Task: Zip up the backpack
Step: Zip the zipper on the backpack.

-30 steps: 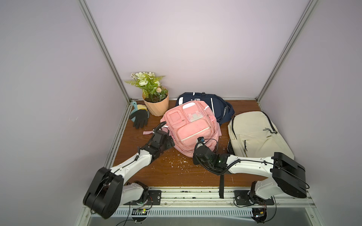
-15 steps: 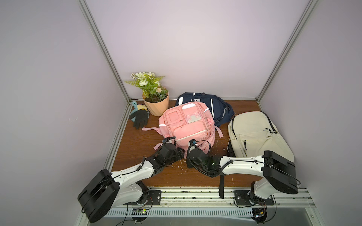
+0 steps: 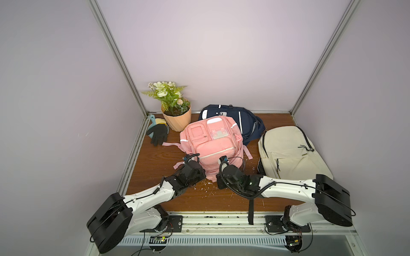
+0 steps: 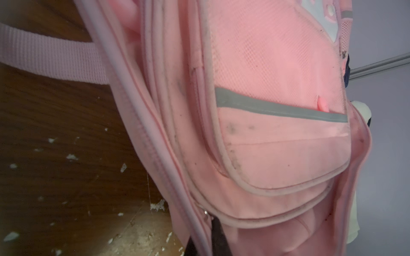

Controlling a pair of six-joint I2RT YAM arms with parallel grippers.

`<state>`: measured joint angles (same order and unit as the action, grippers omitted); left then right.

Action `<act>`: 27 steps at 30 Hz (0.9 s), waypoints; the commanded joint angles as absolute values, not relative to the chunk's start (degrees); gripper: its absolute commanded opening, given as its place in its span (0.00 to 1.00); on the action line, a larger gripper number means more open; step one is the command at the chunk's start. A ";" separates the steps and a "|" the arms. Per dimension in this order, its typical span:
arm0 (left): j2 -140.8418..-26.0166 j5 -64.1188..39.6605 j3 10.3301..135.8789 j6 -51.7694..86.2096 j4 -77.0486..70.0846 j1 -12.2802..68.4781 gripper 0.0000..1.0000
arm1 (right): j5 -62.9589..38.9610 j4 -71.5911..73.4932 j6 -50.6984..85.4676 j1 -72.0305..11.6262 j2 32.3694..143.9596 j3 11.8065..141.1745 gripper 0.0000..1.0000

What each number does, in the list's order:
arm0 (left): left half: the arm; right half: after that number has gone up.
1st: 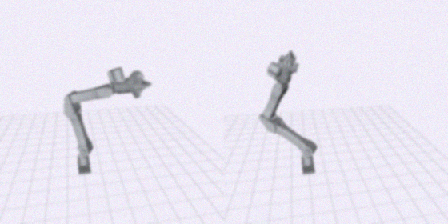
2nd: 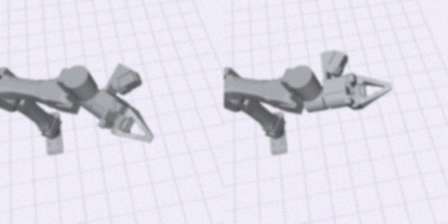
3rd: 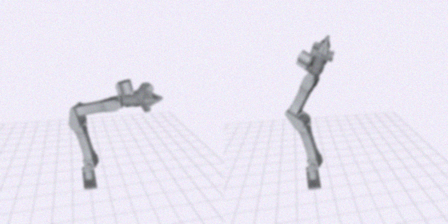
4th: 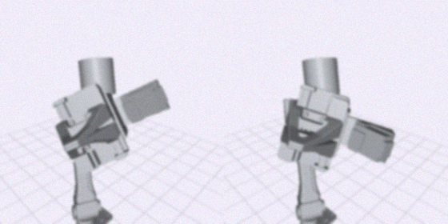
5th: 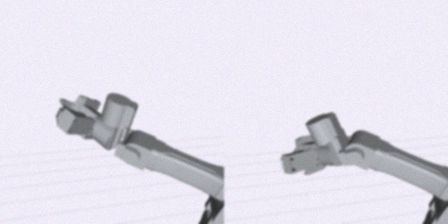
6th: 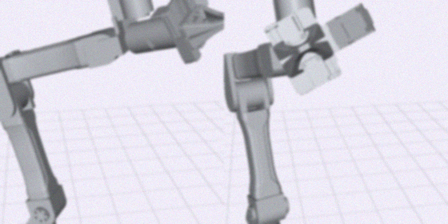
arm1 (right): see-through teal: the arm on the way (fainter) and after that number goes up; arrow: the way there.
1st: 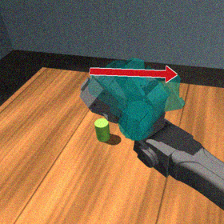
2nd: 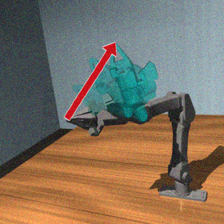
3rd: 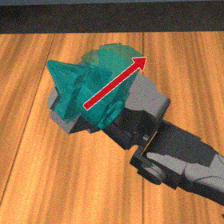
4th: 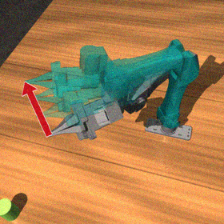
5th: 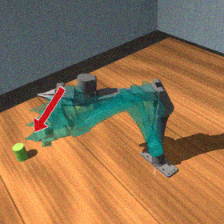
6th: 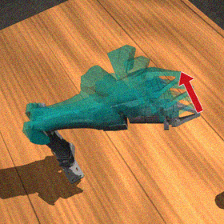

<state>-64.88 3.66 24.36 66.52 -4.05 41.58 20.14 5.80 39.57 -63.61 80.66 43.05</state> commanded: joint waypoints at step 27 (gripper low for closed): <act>-58.74 14.75 30.68 35.92 -0.95 46.19 0.69 | 10.51 3.69 26.24 -50.92 67.96 40.82 0.00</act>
